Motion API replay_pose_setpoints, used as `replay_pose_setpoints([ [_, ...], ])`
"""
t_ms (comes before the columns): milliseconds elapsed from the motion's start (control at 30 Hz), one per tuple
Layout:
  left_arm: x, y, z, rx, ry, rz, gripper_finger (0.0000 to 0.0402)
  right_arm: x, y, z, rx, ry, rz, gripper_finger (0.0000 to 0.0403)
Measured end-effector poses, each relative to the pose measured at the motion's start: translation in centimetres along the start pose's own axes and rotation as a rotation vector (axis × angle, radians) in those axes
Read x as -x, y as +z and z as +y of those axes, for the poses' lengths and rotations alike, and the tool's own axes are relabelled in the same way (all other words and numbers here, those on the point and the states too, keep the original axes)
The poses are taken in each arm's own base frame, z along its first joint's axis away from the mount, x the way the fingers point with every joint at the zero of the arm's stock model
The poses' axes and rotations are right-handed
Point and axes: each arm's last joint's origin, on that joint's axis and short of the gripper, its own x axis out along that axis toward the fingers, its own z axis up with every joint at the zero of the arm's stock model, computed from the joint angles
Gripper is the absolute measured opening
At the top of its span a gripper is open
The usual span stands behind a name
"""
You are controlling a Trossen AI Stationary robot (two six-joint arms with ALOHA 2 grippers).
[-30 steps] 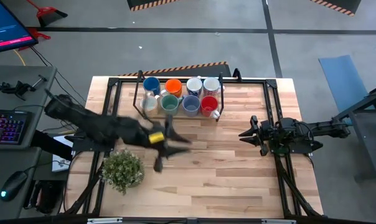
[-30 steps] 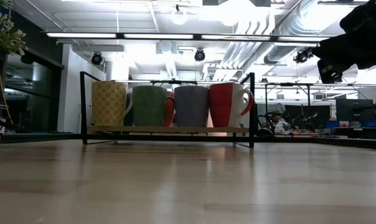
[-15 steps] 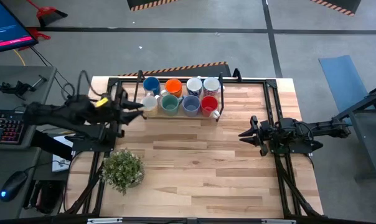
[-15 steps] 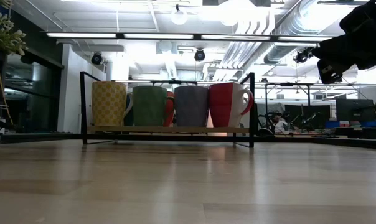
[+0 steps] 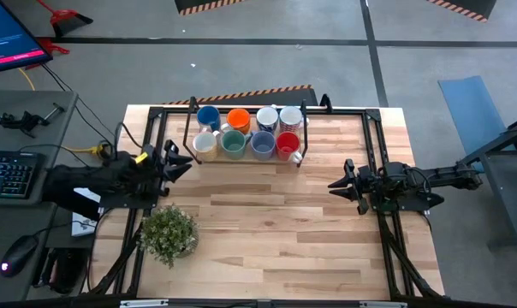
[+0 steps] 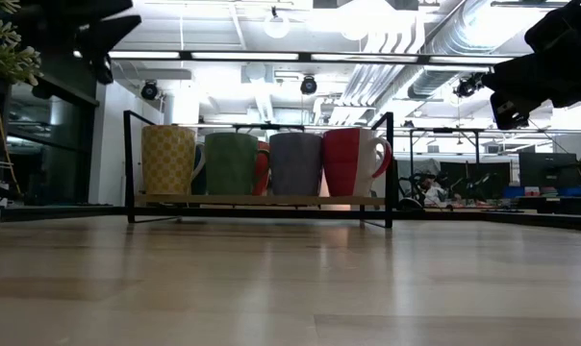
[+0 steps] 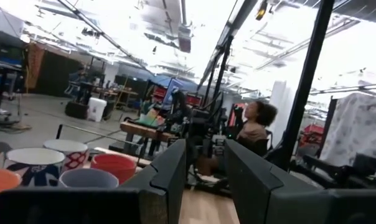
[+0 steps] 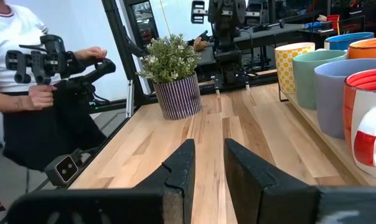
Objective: Place coffee mugs
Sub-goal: Return to Home Position
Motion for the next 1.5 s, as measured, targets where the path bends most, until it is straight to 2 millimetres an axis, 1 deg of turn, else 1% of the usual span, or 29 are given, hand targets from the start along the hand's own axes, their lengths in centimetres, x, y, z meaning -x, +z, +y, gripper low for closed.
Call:
replay_pose_setpoints([
  [167, 0.6, -1.4, 0.4, -0.048, 0.007, 0.003, 0.0101, 0.0, 0.0, 0.0, 0.000, 0.000, 0.000, 0.0068],
  [333, 0.7, -1.6, 0.5, -0.067, 0.034, 0.031, 0.0101, 0.0, 0.0, 0.0, 0.000, 0.000, 0.000, 0.0068],
  [600, 1.1, -4.0, 1.0, -0.080, 0.074, 0.276, 0.0101, 0.0, 0.0, 0.0, 0.000, 0.000, 0.000, 0.0068],
  [667, 1.1, -4.1, 1.0, -0.114, 0.064, 0.289, 0.0101, 0.0, 0.0, 0.0, 0.000, 0.000, 0.000, 0.0068],
  [800, 1.1, -4.1, 1.0, -0.266, 0.035, 0.297, 0.0101, 0.0, 0.0, 0.0, 0.000, 0.000, 0.000, 0.0068],
  [867, 1.1, -4.1, 1.0, -0.301, 0.029, 0.298, 0.0101, 0.0, 0.0, 0.0, 0.000, 0.000, 0.000, 0.0068],
  [1500, 1.1, -4.2, 1.0, -0.311, 0.027, 0.306, 0.0101, 0.0, 0.0, 0.0, 0.000, 0.000, 0.000, 0.0068],
])
